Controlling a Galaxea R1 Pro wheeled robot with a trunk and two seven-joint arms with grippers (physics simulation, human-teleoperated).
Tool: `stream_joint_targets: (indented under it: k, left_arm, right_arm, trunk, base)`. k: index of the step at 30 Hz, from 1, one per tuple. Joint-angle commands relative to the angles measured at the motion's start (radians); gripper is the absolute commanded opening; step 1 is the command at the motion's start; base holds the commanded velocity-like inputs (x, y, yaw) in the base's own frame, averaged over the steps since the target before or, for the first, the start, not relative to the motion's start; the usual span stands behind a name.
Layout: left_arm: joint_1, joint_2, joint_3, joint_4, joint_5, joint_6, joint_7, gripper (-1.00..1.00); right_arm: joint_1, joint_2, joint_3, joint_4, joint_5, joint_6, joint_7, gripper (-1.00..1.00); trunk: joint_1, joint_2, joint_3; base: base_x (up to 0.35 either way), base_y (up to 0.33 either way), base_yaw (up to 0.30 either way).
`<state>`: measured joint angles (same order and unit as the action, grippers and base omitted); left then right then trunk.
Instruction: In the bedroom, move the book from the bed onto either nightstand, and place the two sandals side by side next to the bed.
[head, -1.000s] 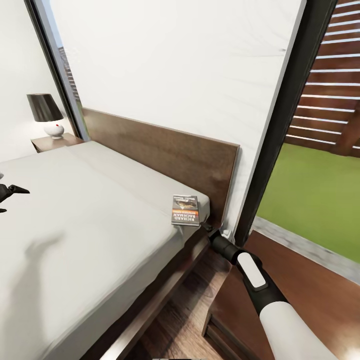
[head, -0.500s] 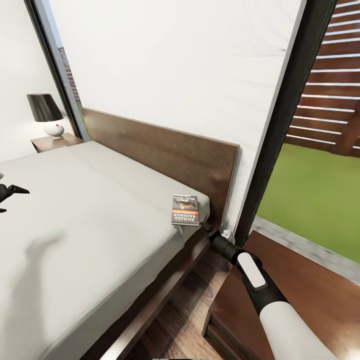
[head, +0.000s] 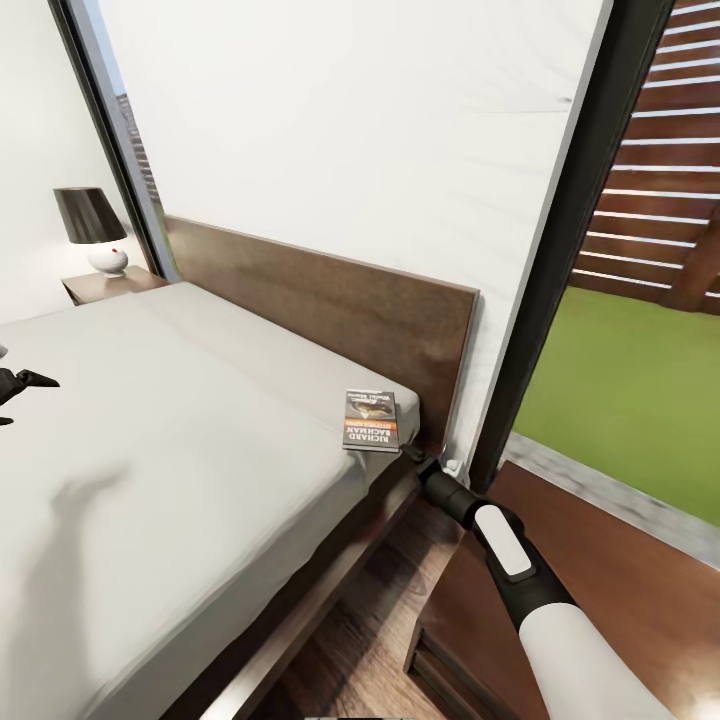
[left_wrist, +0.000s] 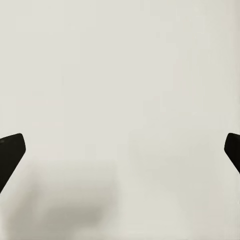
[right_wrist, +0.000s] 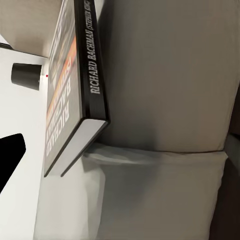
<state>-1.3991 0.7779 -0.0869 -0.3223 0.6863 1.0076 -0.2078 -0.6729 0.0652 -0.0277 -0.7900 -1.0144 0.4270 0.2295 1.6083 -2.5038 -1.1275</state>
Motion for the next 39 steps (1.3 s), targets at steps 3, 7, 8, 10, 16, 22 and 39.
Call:
stream_joint_targets:
  k: [3, 7, 8, 10, 16, 22, 39]
  left_arm:
    - [-0.001, 0.001, -0.008, 0.000, -0.004, 0.000, -0.009, 1.00]
    - [-0.001, 0.001, -0.008, 0.001, -0.004, 0.000, -0.009, 1.00]
    - [-0.001, 0.001, -0.008, 0.001, -0.004, 0.000, -0.009, 1.00]
    - [-0.001, 0.002, -0.008, 0.002, -0.004, 0.000, -0.009, 1.00]
    - [-0.001, 0.002, -0.008, 0.003, -0.004, 0.000, -0.009, 1.00]
    - [-0.001, 0.002, -0.008, 0.003, -0.004, 0.000, -0.009, 1.00]
    - [-0.001, 0.003, -0.008, 0.003, -0.005, 0.000, -0.009, 1.00]
  right_arm:
    - [-0.001, 0.001, -0.003, 0.000, -0.006, 0.006, 0.001, 1.00]
    - [-0.001, 0.001, -0.003, 0.000, -0.006, 0.006, 0.001, 1.00]
    - [-0.001, 0.001, -0.003, 0.000, -0.006, 0.006, 0.001, 1.00]
    - [-0.001, 0.001, -0.003, 0.000, -0.006, 0.006, 0.001, 1.00]
    - [-0.001, 0.001, -0.002, 0.000, -0.007, 0.006, 0.001, 1.00]
    - [-0.001, 0.001, -0.002, 0.000, -0.007, 0.006, 0.001, 1.00]
    - [-0.001, 0.001, -0.001, 0.000, -0.007, 0.006, 0.001, 1.00]
  trunk:
    - [0.000, 0.000, -0.001]
    - [0.000, 0.000, -0.001]
    - [0.000, 0.000, -0.001]
    - [0.000, 0.000, -0.001]
    - [0.000, 0.000, -0.001]
    - [0.000, 0.000, -0.001]
    - [0.000, 0.000, -0.001]
  base:
    - [0.000, 0.000, 0.000]
    - [0.000, 0.000, 0.000]
    - [0.000, 0.000, 0.000]
    - [0.000, 0.000, 0.000]
    - [0.000, 0.000, 0.000]
    - [0.000, 0.000, 0.000]
    - [0.000, 0.000, 0.000]
